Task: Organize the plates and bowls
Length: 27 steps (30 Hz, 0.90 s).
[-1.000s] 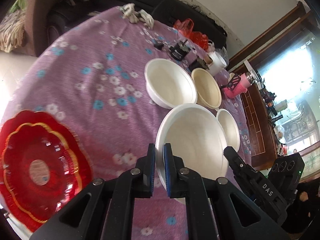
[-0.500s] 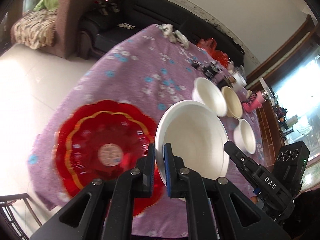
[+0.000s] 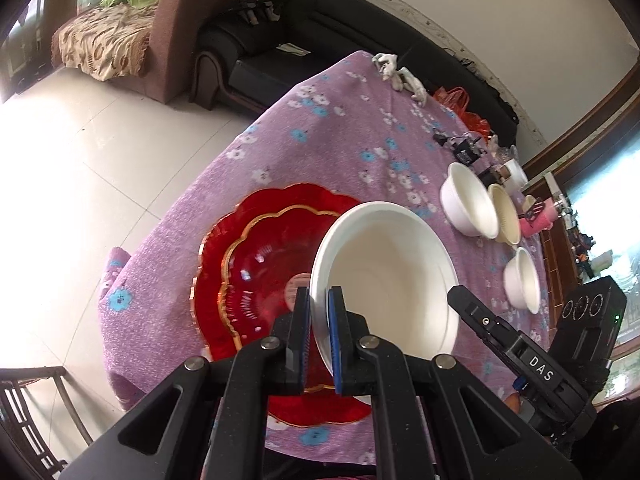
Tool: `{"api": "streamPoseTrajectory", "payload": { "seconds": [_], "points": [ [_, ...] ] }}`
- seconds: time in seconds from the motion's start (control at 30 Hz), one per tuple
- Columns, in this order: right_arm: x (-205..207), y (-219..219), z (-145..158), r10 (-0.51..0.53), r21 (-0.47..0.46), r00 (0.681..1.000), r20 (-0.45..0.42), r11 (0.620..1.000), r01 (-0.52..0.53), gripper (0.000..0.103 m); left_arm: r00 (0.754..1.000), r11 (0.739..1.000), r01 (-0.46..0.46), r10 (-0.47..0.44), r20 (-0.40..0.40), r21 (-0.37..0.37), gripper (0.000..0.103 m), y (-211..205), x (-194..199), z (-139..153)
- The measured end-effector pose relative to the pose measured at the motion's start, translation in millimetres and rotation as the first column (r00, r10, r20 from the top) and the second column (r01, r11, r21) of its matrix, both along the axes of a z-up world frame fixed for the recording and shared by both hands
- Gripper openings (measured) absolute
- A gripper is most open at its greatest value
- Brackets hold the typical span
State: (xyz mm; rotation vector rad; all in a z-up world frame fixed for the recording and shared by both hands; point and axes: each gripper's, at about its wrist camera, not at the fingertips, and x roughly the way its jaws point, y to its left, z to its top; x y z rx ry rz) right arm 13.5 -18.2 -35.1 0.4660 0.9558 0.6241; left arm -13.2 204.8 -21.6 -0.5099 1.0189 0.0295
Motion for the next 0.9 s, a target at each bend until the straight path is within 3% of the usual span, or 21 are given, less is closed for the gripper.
{"api": "streamPoseTrajectory", "payload": {
  "seconds": [0.23, 0.6, 0.67, 0.83, 0.9],
  "points": [
    [3.2, 18.2, -23.6, 0.021, -0.042, 0.999, -0.046, 0.999, -0.022, 0.008, 0.998, 0.999, -0.019, 0.021, -0.053, 0.043, 0.008, 11.3, -0.5, -25.2],
    [11.2, 36.3, -43.6, 0.034, -0.106, 0.997, -0.066, 0.993, -0.041, 0.009, 0.997, 0.992, -0.006, 0.015, -0.071, 0.127, 0.009, 8.4, 4.3, -35.3],
    [12.6, 35.5, -44.1, 0.034, -0.108, 0.997, -0.065, 0.993, -0.041, 0.009, 0.998, 0.989, -0.005, 0.015, -0.064, 0.151, 0.013, 7.8, 3.8, -34.3],
    [11.2, 39.2, -43.5, 0.052, -0.123, 0.997, -0.061, 0.991, -0.059, 0.011, 0.998, 0.957, -0.039, 0.049, -0.027, 0.287, 0.04, 4.2, -0.7, -25.7],
    [8.6, 40.8, -41.6, 0.055, -0.14, 0.997, -0.045, 0.988, -0.061, 0.011, 0.999, 0.949, -0.042, 0.048, -0.014, 0.311, 0.045, 4.3, -2.4, -22.8]
  ]
}}
